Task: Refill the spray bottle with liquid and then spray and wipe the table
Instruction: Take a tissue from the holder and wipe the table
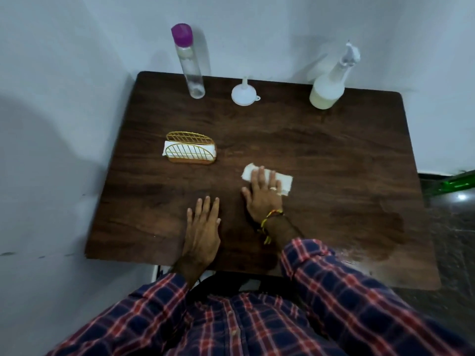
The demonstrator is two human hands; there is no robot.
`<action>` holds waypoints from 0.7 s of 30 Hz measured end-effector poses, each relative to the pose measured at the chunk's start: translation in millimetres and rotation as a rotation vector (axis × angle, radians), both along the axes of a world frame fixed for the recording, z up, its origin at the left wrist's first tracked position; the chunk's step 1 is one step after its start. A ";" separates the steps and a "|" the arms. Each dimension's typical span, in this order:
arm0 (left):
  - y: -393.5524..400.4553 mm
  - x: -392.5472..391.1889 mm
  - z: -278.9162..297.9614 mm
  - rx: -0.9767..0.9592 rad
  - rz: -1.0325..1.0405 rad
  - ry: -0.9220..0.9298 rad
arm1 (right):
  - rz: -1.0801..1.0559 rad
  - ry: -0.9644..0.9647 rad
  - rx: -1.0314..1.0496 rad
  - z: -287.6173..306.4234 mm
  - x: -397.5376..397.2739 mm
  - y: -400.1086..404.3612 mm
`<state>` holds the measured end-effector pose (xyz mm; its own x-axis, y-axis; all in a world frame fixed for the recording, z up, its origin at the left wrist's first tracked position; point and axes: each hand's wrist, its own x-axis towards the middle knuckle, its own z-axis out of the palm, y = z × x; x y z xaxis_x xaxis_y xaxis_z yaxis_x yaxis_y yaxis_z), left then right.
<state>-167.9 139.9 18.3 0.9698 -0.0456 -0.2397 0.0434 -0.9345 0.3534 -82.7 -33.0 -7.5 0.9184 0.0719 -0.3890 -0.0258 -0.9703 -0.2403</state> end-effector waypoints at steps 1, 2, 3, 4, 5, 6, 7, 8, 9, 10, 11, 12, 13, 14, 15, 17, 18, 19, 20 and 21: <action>1.0 -0.6 0.4 0.001 0.011 0.004 | 0.075 0.012 0.002 0.5 -7.8 7.1; 2.2 -1.0 0.3 0.001 0.027 0.012 | 0.129 0.025 -0.005 0.1 -14.4 7.3; 3.8 -1.2 -0.1 -0.001 0.045 0.011 | 0.141 0.017 -0.011 1.4 -18.4 2.6; 5.4 -0.7 -0.1 -0.003 0.062 0.005 | 0.100 -0.014 -0.013 2.5 -19.9 -5.6; 7.2 -0.9 -0.5 -0.008 0.077 0.003 | 0.012 -0.056 -0.005 5.1 -19.0 -15.5; 8.6 -1.6 -0.6 -0.015 0.087 0.005 | -0.115 -0.099 0.017 8.9 -16.3 -25.9; 9.4 -2.8 -0.9 -0.025 0.091 0.006 | -0.247 -0.139 0.043 13.7 -11.3 -36.8; 9.7 -4.4 -1.2 -0.034 0.094 0.009 | -0.350 -0.170 0.067 15.8 -4.5 -46.5; 10.1 -6.4 -1.5 -0.041 0.098 0.018 | -0.411 -0.188 0.090 17.8 2.8 -53.0; 9.8 -7.9 -1.6 -0.043 0.095 0.027 | -0.440 -0.186 0.122 18.1 10.1 -57.7; 8.9 -9.3 -1.4 -0.038 0.087 0.034 | -0.441 -0.171 0.158 18.6 16.7 -60.6; 8.0 -9.6 -0.7 -0.027 0.070 0.039 | -0.430 -0.141 0.184 18.9 23.1 -61.9; 7.0 -9.2 0.6 -0.013 0.047 0.044 | -0.419 -0.102 0.197 19.4 29.0 -62.2; 5.5 -8.5 2.0 -0.004 0.025 0.044 | -0.423 -0.057 0.206 18.5 33.7 -62.4; 5.0 -7.3 3.3 0.007 0.006 0.041 | -0.444 -0.014 0.220 17.9 38.0 -62.2; 4.9 -5.3 7.8 0.015 -0.017 0.022 | -0.496 0.050 0.234 16.3 43.4 -61.9; 5.8 -4.5 9.7 0.013 -0.027 0.010 | -0.510 0.067 0.233 16.5 44.4 -60.6; 6.4 -4.4 11.4 0.009 -0.035 0.006 | -0.512 0.070 0.229 18.7 43.7 -58.7; 7.3 -3.4 13.8 0.004 -0.043 0.003 | -0.515 0.053 0.231 22.6 42.6 -55.5; 7.6 -2.6 16.2 -0.004 -0.047 0.006 | -0.520 0.025 0.237 27.7 40.6 -52.0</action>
<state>-170.4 147.5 34.6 0.9650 -0.0921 -0.2457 0.0017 -0.9342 0.3568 -42.0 -85.0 20.2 0.8468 -0.2992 -0.4398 -0.4942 -0.7481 -0.4427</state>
